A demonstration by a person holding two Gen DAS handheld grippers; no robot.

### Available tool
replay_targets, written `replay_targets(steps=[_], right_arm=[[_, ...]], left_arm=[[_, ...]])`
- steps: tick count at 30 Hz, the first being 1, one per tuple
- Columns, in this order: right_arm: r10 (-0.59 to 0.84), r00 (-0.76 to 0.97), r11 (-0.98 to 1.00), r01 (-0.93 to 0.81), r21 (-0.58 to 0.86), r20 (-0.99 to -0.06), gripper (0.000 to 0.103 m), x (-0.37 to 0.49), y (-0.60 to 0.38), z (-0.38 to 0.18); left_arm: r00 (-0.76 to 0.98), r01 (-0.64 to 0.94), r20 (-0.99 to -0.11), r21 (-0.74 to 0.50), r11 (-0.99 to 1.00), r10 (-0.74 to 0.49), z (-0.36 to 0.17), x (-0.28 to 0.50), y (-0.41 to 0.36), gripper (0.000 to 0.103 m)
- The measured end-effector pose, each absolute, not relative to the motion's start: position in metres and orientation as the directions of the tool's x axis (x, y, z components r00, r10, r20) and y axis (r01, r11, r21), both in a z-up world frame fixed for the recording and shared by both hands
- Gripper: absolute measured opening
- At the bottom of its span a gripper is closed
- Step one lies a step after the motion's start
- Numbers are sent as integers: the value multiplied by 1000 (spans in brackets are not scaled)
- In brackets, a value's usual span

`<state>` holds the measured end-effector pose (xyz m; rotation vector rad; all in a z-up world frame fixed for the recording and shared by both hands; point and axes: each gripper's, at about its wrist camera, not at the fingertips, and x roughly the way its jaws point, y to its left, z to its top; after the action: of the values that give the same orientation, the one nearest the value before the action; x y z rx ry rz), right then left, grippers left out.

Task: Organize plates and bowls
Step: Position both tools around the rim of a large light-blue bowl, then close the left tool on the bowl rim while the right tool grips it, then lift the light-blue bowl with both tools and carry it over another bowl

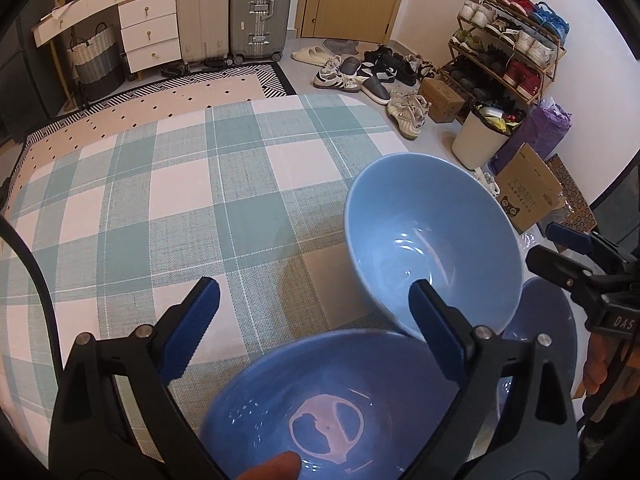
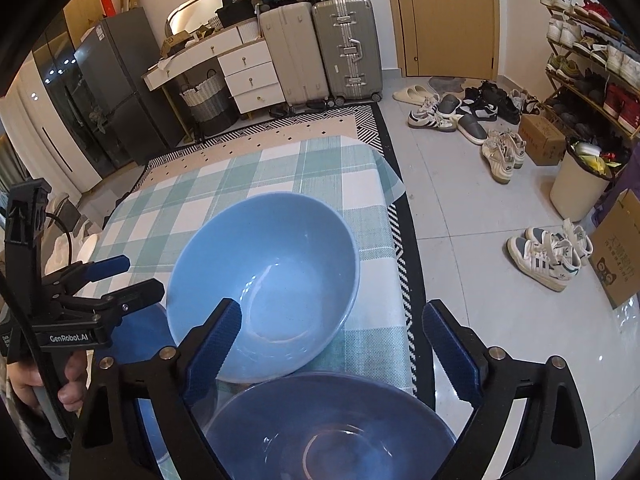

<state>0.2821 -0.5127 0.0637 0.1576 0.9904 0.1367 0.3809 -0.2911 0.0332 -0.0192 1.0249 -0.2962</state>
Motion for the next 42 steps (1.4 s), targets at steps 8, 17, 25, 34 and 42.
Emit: replay_targets(steps=[8,17,25,34,42], right_arm=[[194,519,979,-42,202,-833,79,289,-513,55],[197,490,976,-21,215,-849,67,298,-513,43],[191,480,979,-26,204,-856,55,304,-506,34],[182,478,980,-17,198,-859,38,304,-504,29],[161,493,985,-27,170,-855,26,302,-500,33]], left_arm=[[444,264,-847,-190,946,-294,23,390,-297,74],[421,263,-849,-223,939,-320,16,398,-299,62],[412,272,-851,-227,935,-327,9,402,-302,51],[407,318,-843,-231,919,-353,10,399,-314,28],[414,344,-837,-219,913,-357,14,392,-321,17]])
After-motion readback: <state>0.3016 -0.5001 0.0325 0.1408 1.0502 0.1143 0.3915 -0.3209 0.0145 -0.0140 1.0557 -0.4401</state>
